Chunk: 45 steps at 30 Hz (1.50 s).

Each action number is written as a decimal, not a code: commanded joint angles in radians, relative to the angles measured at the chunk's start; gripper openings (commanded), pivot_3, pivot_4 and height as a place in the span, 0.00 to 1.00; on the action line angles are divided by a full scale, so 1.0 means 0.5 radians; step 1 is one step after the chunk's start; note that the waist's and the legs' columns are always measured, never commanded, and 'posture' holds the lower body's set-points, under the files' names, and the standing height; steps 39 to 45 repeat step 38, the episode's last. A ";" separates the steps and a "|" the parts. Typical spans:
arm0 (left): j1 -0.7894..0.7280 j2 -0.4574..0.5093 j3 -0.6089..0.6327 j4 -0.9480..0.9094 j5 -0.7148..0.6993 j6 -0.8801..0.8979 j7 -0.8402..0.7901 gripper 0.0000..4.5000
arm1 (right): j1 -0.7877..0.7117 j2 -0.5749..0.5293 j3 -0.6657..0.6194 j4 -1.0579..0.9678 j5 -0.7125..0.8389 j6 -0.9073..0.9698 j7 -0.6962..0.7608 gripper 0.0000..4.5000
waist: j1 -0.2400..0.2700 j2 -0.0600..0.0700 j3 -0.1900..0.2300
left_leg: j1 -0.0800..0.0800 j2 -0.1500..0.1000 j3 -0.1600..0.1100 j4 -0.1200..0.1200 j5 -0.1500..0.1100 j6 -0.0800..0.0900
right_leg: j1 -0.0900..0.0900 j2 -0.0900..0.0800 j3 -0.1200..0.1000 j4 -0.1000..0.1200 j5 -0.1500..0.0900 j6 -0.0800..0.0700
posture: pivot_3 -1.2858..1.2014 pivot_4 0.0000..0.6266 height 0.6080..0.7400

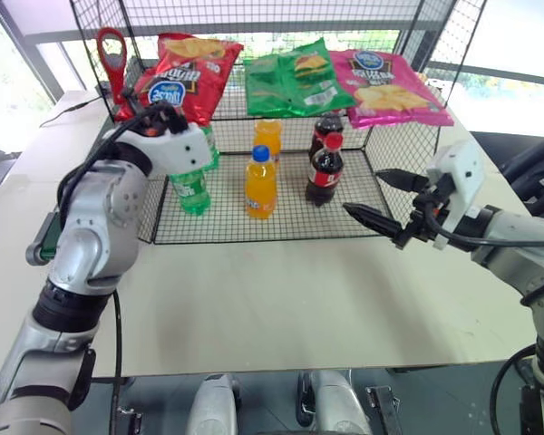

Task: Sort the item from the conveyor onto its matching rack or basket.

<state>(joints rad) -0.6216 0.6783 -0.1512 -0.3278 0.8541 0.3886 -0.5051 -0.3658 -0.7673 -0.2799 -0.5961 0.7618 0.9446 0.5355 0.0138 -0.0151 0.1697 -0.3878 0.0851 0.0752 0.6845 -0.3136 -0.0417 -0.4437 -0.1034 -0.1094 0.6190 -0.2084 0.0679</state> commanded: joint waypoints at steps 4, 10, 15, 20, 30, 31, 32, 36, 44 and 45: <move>-0.072 -0.035 0.022 -0.036 0.100 0.046 -0.014 0.01 | -0.016 0.011 -0.019 -0.057 0.027 -0.056 -0.019 1.00 | 0.001 0.000 0.000 | 0.000 0.000 0.000 0.000 0.000 0.000 | 0.000 0.000 0.000 0.000 0.000 0.000 | 0.52 0.24 1.00; -0.066 -0.077 0.031 -0.051 0.099 0.068 -0.045 0.40 | 0.001 0.012 -0.020 -0.062 0.034 -0.065 -0.032 1.00 | 0.001 0.000 0.000 | 0.000 0.000 0.000 0.000 0.000 0.000 | 0.000 0.000 0.000 0.000 0.000 0.000 | 0.52 0.24 1.00; -0.053 -0.105 0.065 -0.109 0.018 -0.015 -0.010 0.81 | 0.010 0.017 -0.009 -0.057 0.034 -0.076 -0.044 1.00 | 0.003 0.000 0.000 | 0.001 0.000 0.000 0.001 0.000 0.000 | 0.001 0.000 0.000 0.001 0.000 0.000 | 0.52 0.24 1.00; 0.127 -0.213 0.329 -0.413 -0.418 -0.061 -0.082 0.81 | 0.029 0.019 -0.010 -0.056 0.044 -0.078 -0.043 1.00 | -0.005 0.000 0.000 | 0.000 0.000 0.000 0.001 0.000 0.000 | 0.001 0.000 0.000 0.001 0.000 0.000 | 0.52 0.24 1.00; 0.664 -0.448 0.960 -1.068 -1.737 0.539 -0.515 0.81 | 0.053 0.024 0.060 0.032 0.014 -0.141 0.025 1.00 | 0.001 0.000 0.000 | 0.006 0.000 -0.001 0.003 0.000 0.000 | 0.004 0.000 0.002 0.004 0.000 0.000 | 0.52 0.24 1.00; 0.718 -0.449 1.000 -1.098 -1.795 0.643 -0.507 0.81 | 0.057 0.019 0.062 0.043 0.014 -0.144 0.037 1.00 | 0.002 0.000 0.000 | 0.006 0.000 -0.002 0.003 0.000 0.000 | 0.005 0.000 0.002 0.004 0.000 0.000 | 0.52 0.24 1.00; 0.779 -0.455 1.038 -1.124 -1.871 0.764 -0.512 0.81 | 0.061 0.018 0.064 0.054 0.015 -0.147 0.047 1.00 | 0.000 0.000 0.000 | 0.006 0.000 -0.003 0.003 0.001 -0.001 | 0.005 0.000 0.002 0.005 0.000 0.000 | 0.52 0.24 1.00; 1.128 -0.585 1.141 -1.186 -2.150 1.103 -0.488 0.81 | 0.127 0.020 0.081 0.118 -0.032 -0.195 0.081 1.00 | -0.010 0.000 0.000 | 0.021 0.000 -0.003 0.002 0.001 -0.002 | 0.018 0.001 0.003 0.004 -0.001 0.000 | 0.52 0.24 1.00; 1.226 -0.683 1.164 -1.177 -2.234 1.174 -0.404 0.81 | 0.190 0.012 0.093 0.142 -0.081 -0.226 0.090 1.00 | -0.009 0.000 0.000 | 0.026 0.000 -0.003 0.000 0.001 -0.002 | 0.024 0.001 0.003 0.001 -0.001 0.000 | 0.52 0.24 1.00; 1.226 -0.683 1.164 -1.177 -2.234 1.174 -0.404 0.81 | 0.190 0.012 0.093 0.142 -0.081 -0.226 0.090 1.00 | -0.009 0.000 0.000 | 0.026 0.000 -0.003 0.000 0.001 -0.002 | 0.024 0.001 0.003 0.001 -0.001 0.000 | 0.52 0.24 1.00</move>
